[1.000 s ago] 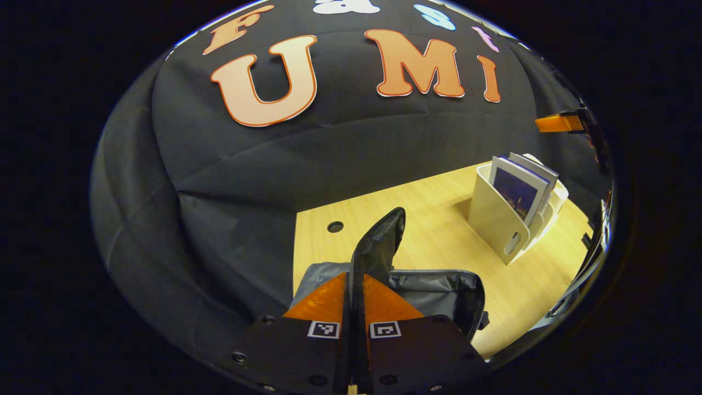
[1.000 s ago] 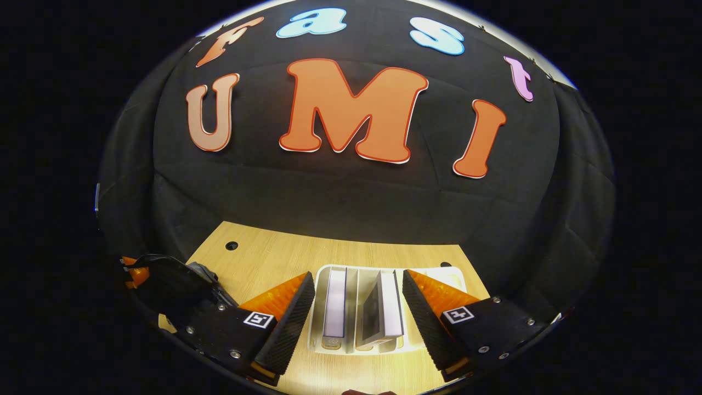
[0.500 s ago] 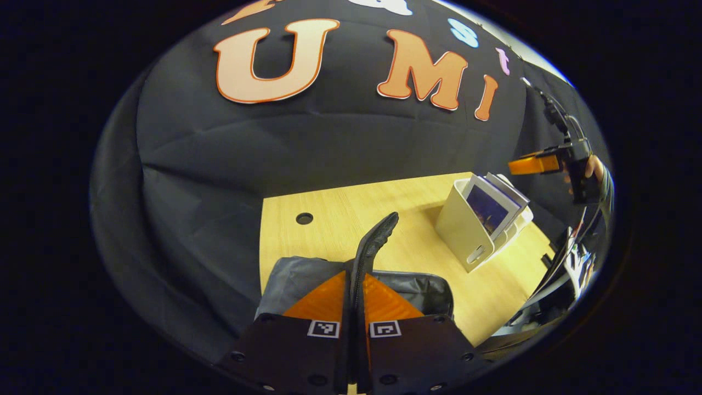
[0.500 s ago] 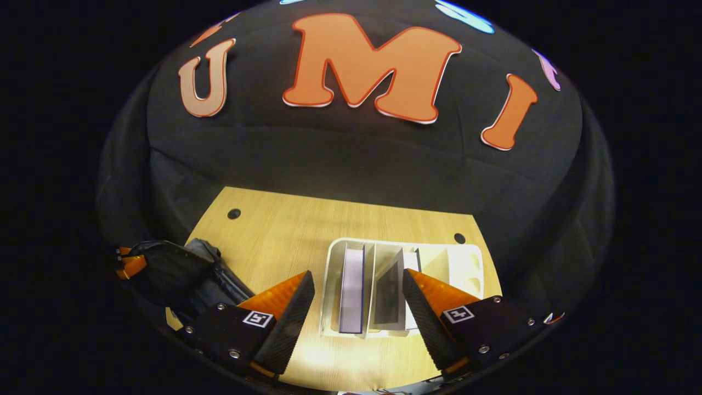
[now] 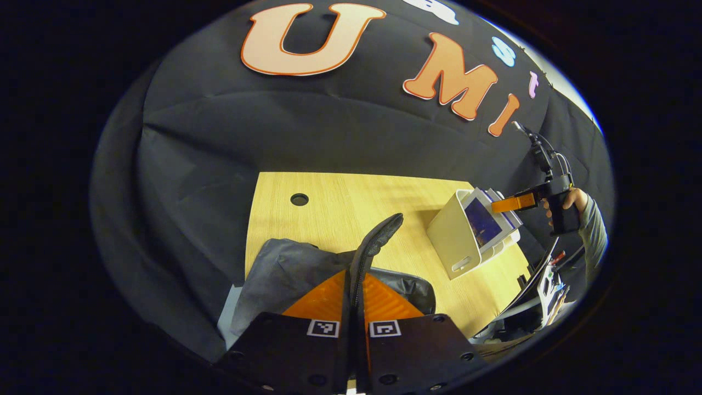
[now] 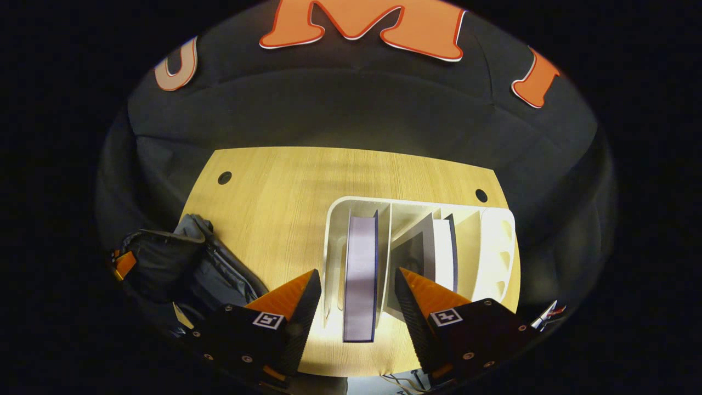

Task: Open the schoolbag, grab two books from the bookshelf and put them into the schoolbag.

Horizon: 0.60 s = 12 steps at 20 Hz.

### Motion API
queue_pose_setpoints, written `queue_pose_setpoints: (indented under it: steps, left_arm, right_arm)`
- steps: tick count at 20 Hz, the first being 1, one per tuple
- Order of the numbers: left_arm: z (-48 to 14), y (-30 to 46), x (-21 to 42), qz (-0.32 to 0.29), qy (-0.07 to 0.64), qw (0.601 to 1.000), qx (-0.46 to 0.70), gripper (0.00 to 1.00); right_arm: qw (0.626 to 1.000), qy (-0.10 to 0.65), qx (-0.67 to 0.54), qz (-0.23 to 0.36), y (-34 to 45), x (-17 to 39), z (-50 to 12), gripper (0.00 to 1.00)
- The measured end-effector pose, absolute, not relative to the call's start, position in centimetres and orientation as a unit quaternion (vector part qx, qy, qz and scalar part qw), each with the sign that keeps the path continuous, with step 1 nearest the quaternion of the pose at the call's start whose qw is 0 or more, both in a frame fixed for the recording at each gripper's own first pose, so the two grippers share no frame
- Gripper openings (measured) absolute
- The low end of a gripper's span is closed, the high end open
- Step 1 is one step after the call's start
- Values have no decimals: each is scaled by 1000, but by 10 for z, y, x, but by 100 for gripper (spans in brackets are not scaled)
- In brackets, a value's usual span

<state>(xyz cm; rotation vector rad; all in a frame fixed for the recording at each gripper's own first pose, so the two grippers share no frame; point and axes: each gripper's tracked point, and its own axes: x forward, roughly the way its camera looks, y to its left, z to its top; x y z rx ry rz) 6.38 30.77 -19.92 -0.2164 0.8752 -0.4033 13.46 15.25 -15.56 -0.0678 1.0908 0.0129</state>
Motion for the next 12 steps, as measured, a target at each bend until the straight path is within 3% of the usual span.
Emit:
queue_pose_setpoints:
  steps: [1,2,5,10,12]
  left_arm:
    - [-201,309,63,-189,425,879,-105,6]
    - [-202,310,62,-182,432,876,-111,6]
    - [-201,309,60,-182,433,876,-113,6]
    - [-203,310,53,-178,436,874,-118,6]
    - [-206,310,52,-176,439,873,-117,6]
  right_arm:
    - [849,528,-27,4,154,135,-161,88]
    - [843,537,-17,11,159,137,-166,77]
    - [826,563,-1,18,166,136,-179,69]
    - [814,581,6,-2,160,134,-185,37]
    - [816,578,22,11,159,132,-177,34]
